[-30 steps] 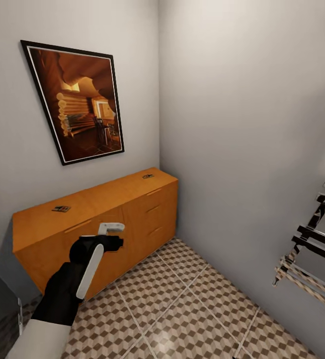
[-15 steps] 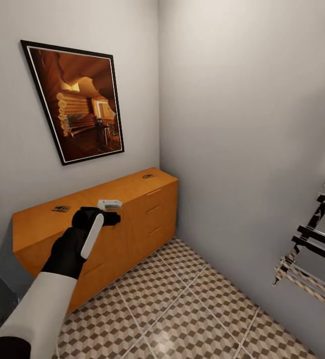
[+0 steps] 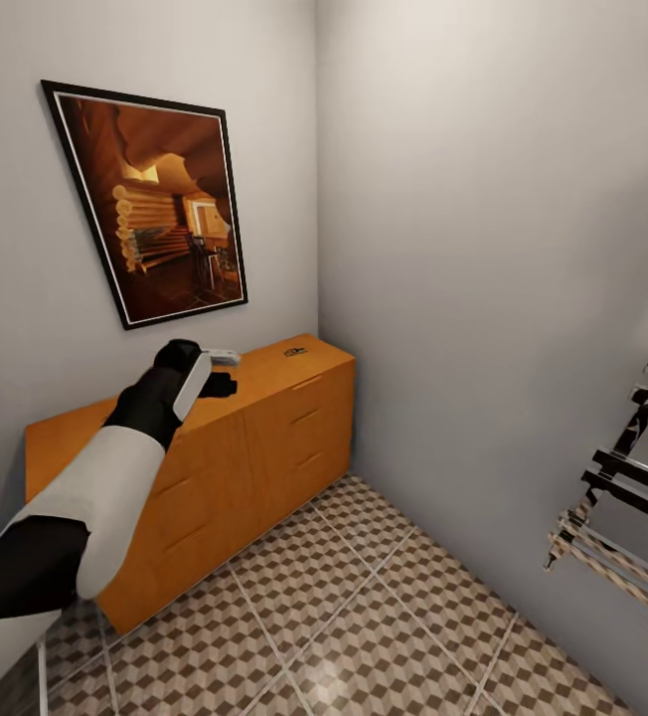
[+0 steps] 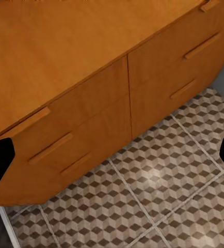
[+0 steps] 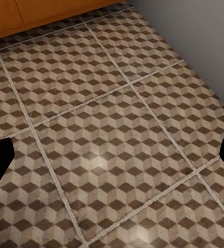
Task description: Take the four mousetraps from the cabinet in the bathroom and place them on the bathroom floor. Make sure all four end up on the same floor surface, and ensure that at least two of them are either under or directly next to the same bathroom sink.
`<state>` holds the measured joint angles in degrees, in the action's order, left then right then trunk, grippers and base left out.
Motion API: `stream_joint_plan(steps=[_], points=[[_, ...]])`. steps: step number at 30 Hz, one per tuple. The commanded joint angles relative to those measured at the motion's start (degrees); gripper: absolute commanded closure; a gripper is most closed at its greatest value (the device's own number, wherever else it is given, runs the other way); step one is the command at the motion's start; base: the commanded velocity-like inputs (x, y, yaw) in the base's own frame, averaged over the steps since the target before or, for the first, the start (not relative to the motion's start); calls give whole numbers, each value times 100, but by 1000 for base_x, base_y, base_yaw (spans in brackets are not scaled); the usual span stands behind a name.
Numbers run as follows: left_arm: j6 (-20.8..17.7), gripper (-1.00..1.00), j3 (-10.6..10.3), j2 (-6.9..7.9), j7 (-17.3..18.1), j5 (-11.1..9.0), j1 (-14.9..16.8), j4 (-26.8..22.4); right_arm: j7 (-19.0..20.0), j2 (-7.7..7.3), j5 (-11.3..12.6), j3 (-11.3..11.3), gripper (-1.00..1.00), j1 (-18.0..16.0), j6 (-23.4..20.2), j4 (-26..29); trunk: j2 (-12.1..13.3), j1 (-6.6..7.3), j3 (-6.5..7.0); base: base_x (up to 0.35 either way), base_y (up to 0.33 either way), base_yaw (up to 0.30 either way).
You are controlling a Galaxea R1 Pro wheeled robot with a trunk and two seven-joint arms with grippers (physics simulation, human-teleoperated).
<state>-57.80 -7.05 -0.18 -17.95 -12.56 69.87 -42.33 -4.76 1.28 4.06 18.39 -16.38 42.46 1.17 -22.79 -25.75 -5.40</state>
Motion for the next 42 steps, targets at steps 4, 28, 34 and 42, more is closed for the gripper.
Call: stream_joint_plan(steps=[4, 28, 34, 42], points=[[-22, -100, -17, 5, 62, -61, 80, 87, -25, 0, 41, 52, -100, -5, 17, -6, -12, -4, -13, 0, 0, 0], [-75, -100, -141, 552, 949, -54, 114, -1131, -25, -30, 42, 51, -100, -5, 17, -11, -12, -4, -13, 0, 0, 0], [-73, -100, -169, 569, 951, -54, 107, -1400, -25, -25, 42, 51, -100, -5, 17, -11, -12, -4, -13, 0, 0, 0], [-74, -100, -329, 566, 951, -54, 47, -1451, -25, -23, 42, 51, -100, -5, 17, -11, -12, -4, -13, 0, 0, 0]])
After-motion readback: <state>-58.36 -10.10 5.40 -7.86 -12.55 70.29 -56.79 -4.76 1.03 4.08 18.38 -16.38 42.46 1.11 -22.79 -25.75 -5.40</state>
